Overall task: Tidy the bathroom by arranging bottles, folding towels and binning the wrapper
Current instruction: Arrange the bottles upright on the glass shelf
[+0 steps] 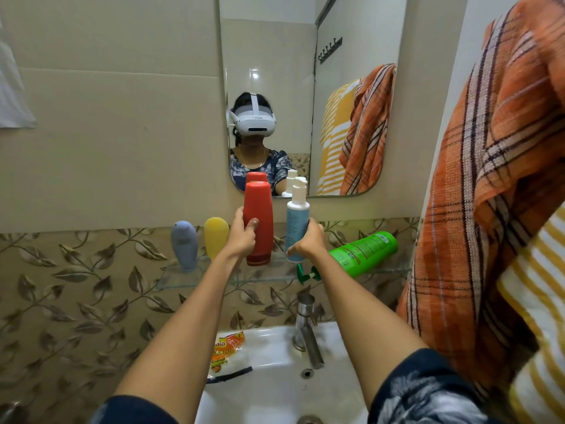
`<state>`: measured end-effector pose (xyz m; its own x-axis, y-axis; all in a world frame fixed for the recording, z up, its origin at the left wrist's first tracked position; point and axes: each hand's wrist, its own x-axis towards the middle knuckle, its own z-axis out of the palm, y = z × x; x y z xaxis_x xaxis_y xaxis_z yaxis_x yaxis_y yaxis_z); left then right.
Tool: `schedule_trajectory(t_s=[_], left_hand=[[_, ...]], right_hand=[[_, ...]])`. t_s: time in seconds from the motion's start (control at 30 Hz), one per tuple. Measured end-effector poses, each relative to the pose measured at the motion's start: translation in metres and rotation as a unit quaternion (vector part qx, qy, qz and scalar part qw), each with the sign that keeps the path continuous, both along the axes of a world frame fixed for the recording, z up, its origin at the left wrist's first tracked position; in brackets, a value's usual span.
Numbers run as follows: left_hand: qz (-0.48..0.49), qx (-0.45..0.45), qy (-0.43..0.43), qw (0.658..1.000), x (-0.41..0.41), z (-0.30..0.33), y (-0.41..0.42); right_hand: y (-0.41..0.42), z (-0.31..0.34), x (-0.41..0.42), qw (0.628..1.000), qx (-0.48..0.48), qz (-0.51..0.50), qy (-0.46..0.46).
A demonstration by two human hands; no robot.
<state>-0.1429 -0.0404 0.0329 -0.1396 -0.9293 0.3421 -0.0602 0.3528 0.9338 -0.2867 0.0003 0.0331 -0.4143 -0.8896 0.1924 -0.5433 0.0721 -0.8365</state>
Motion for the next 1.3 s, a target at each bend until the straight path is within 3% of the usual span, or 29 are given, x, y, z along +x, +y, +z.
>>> schedule_trajectory(t_s=[0.23,0.33,0.43,0.53,0.67,0.77,0.87,1.07,1.3], left_hand=[[0.066,-0.020,0.009,0.998,-0.004,0.005,0.015],[0.153,-0.107,0.018,0.982,-0.011,0.007,0.033],[0.197,-0.252,-0.005,0.948,-0.019,-0.001,0.054],[0.118,-0.302,-0.070,0.943,-0.031,-0.019,0.067],[-0.036,-0.194,-0.215,0.957,-0.052,-0.034,0.075],[-0.004,-0.207,-0.377,0.903,-0.067,-0.042,0.080],[0.047,-0.243,-0.456,0.855,-0.078,-0.051,0.081],[0.117,-0.277,-0.442,0.845,-0.078,-0.052,0.078],[0.126,-0.280,-0.342,0.888,-0.068,-0.023,0.081]], right_hand=[[0.001,0.008,-0.014,0.998,0.049,0.031,0.015],[0.006,0.021,-0.030,0.998,0.035,0.056,0.011],[0.015,0.033,-0.059,0.997,0.037,0.072,0.008],[0.031,0.036,-0.093,0.992,0.089,0.083,0.044],[0.051,0.021,-0.129,0.967,0.183,0.086,0.153],[0.058,0.002,-0.141,0.935,0.214,0.090,0.268],[0.060,-0.013,-0.141,0.920,0.188,0.086,0.334],[0.064,-0.029,-0.142,0.914,0.095,0.063,0.390],[0.064,-0.017,-0.145,0.911,0.069,0.080,0.400]])
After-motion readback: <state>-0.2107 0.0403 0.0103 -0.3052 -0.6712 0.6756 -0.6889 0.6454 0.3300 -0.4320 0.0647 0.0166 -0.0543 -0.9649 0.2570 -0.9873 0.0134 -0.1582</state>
